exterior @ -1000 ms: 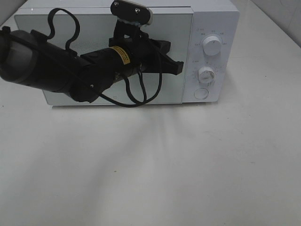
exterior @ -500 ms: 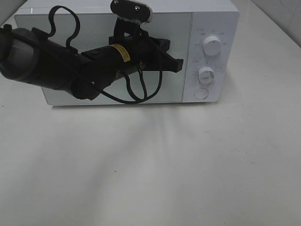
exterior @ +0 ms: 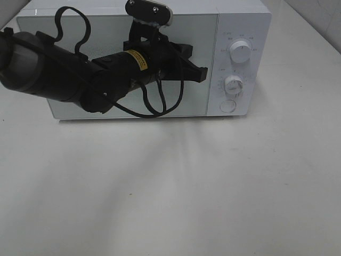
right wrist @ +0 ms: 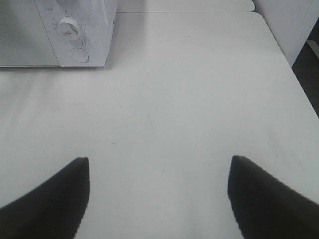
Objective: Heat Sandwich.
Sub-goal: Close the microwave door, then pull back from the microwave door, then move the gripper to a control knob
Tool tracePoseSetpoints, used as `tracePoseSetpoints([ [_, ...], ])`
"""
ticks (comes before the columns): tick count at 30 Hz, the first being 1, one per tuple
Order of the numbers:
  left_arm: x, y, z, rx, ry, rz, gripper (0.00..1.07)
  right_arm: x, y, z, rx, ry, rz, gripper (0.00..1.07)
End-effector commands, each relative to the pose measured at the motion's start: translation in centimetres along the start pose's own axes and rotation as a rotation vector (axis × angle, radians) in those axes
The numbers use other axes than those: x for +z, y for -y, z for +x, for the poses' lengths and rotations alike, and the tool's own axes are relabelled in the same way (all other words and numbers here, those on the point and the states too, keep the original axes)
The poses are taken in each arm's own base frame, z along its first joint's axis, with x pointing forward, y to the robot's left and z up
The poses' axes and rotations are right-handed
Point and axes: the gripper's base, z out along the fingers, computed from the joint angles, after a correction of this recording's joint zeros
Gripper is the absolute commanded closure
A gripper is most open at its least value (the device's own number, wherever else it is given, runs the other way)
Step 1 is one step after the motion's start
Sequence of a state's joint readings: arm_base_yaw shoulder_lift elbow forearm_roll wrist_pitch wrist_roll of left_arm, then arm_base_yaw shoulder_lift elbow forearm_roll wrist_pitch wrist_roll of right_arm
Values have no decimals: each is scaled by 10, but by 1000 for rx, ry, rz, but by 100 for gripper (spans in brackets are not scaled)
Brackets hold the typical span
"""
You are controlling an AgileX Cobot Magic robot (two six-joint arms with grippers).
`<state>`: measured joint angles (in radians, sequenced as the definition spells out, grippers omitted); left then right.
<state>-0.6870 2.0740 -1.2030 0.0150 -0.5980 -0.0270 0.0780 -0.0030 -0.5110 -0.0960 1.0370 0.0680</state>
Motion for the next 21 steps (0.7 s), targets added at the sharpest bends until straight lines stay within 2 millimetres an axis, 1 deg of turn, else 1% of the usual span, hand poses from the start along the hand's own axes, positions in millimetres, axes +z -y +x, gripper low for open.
tracePoseSetpoints([
  [1,-2,-8,-10,-55,44,-43,107,-3,0,2,-5,35,8,34],
  [3,-9,-1,-10,-44,36,-29,107,-3,0,2,-5,35,8,34],
  [4,-9,-1,-10,-44,36,-29,107,-3,0,2,-5,35,8,34],
  [6,-17,5,-11,-42,28,-17,107,-3,0,2,-5,35,8,34],
  [10,-25,10,-7,-47,7,-7,107,-3,0,2,-5,35,8,34],
  [11,-31,12,-5,-45,-15,-1,107,-3,0,2,-5,35,8,34],
  [13,-38,16,-6,-44,-36,9,107,-3,0,2,-5,35,8,34],
  [14,-38,16,-6,-44,-36,9,107,-3,0,2,-5,35,8,34],
  [16,-46,23,-7,-53,-85,17,105,-3,0,2,-5,35,8,34],
  [17,-49,23,-6,-59,-106,16,99,-3,0,2,-5,35,8,34],
  [18,-52,25,-6,-61,-126,19,90,-3,0,2,-5,35,8,34],
  [19,-52,25,-6,-61,-126,19,90,-3,0,2,-5,35,8,34],
  [20,-57,27,-7,-77,-163,19,66,-3,0,2,-5,35,8,34],
  [21,-60,29,-8,-94,-183,20,50,-3,0,2,-5,35,8,34],
])
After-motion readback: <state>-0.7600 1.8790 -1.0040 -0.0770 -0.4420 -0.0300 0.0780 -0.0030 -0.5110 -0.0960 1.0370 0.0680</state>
